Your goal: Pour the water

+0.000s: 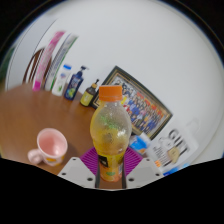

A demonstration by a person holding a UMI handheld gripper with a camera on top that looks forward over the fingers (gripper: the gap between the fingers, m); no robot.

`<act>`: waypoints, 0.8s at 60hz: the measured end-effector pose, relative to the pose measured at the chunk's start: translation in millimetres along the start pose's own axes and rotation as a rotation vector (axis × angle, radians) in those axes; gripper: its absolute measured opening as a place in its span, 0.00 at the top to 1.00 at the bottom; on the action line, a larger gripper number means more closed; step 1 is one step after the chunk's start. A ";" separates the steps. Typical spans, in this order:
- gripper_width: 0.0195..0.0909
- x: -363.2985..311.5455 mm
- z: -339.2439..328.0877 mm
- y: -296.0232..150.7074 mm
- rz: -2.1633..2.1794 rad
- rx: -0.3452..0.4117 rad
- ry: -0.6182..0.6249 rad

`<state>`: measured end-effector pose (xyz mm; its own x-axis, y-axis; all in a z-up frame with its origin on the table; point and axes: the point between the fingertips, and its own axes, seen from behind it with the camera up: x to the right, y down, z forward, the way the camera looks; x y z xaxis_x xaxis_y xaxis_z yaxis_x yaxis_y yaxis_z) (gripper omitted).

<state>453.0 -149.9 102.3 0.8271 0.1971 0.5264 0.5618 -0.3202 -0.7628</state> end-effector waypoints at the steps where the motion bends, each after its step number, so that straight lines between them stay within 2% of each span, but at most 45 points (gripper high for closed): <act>1: 0.87 -2.8 1.6 1.7 0.054 0.004 -0.019; 9: 0.86 -20.8 21.3 25.4 0.397 -0.010 -0.143; 21: 0.86 -48.5 54.7 72.2 0.518 -0.030 -0.200; 25: 0.85 -58.7 59.7 78.6 0.561 -0.021 -0.225; 27: 0.84 -56.7 59.4 76.0 0.580 0.016 -0.219; 33: 0.82 -55.4 60.7 78.0 0.612 0.051 -0.207; 36: 0.75 -55.8 59.6 78.4 0.633 0.057 -0.204; 40: 0.62 -54.5 58.3 79.5 0.646 0.051 -0.196; 43: 0.48 -60.6 57.8 85.7 0.656 0.008 -0.211; 44: 0.46 -63.4 57.1 89.5 0.659 -0.016 -0.218; 48: 0.13 -72.4 52.8 106.4 0.678 -0.111 -0.226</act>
<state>453.8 -149.3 -36.9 0.9833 0.1048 -0.1486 -0.0713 -0.5299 -0.8451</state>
